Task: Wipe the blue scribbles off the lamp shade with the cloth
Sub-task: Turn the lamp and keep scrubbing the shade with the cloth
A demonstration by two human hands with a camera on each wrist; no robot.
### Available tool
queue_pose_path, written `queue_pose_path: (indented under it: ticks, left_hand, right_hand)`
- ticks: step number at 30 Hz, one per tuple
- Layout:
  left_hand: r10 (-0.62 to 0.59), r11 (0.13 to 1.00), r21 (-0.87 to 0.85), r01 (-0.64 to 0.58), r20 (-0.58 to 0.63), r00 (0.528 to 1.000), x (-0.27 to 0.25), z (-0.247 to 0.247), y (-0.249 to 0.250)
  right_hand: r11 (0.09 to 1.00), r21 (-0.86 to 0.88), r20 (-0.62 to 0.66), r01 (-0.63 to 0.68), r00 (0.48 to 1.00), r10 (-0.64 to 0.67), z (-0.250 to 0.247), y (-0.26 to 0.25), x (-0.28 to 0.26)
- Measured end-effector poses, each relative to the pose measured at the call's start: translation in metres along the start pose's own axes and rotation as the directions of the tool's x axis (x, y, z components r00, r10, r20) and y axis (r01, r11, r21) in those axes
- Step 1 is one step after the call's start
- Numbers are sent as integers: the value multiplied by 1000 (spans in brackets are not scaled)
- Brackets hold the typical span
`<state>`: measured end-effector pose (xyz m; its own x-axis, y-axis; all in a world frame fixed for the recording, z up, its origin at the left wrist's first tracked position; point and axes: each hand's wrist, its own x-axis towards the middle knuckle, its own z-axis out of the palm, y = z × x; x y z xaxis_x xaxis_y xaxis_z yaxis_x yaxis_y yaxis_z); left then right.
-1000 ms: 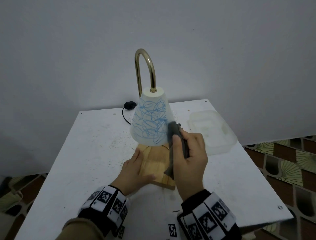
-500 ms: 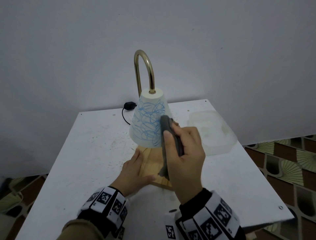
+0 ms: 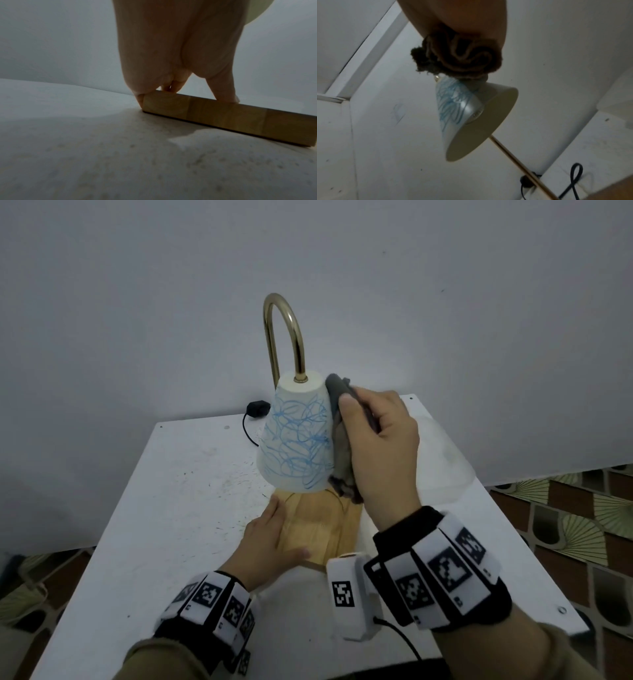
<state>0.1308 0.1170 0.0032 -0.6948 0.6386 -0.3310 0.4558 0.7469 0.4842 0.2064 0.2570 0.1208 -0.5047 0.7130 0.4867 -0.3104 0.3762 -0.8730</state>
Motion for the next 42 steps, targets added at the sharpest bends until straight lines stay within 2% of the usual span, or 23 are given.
queue_pose_path:
  ticks: [3, 5, 10, 14, 19, 22, 24, 28, 34, 39, 42]
  left_hand:
    - [1, 1000, -7, -1, -4, 1000, 1, 1, -3]
    - [2, 1000, -16, -2, 3, 1000, 1, 1, -4]
    - [0, 1000, -18, 0, 6, 1000, -1, 0, -1]
    - [-6, 1000, -14, 6, 9, 1000, -1, 1, -1]
    - [-2, 1000, -7, 3, 26, 1000, 2, 1, -4]
    - [12, 1000, -6, -12, -2, 1000, 5, 2, -9]
    - [0, 1000, 9, 0, 21, 1000, 4, 1, -6]
    - [-4, 1000, 13, 3, 19, 1000, 4, 2, -6]
    - [4, 1000, 11, -4, 29, 1000, 6, 4, -7]
    - [36, 999, -2, -36, 13, 999, 11, 5, -14]
    - [52, 999, -6, -52, -24, 998, 14, 8, -17]
  right_hand:
    - [994, 44, -29, 103, 994, -102, 2, -3, -17]
    - [989, -7, -29, 146, 989, -147, -1, 5, -31]
    - [994, -106, -41, 40, 998, -45, -10, 26, -21]
    - [992, -123, -21, 10, 1000, -13, -3, 16, -2]
    - [990, 30, -87, 140, 987, -137, 6, -3, -19]
    - [978, 6, -53, 207, 977, -206, 7, 3, -39]
    - [972, -45, -58, 230, 971, -232, 4, 12, -46]
    - [986, -86, -120, 140, 981, -150, -1, 26, -39]
    - [999, 40, -91, 27, 996, -23, 11, 4, -20]
    - [977, 45, -72, 207, 977, -203, 19, -12, -26]
    - [959, -42, -25, 279, 960, -280, 14, 0, -41]
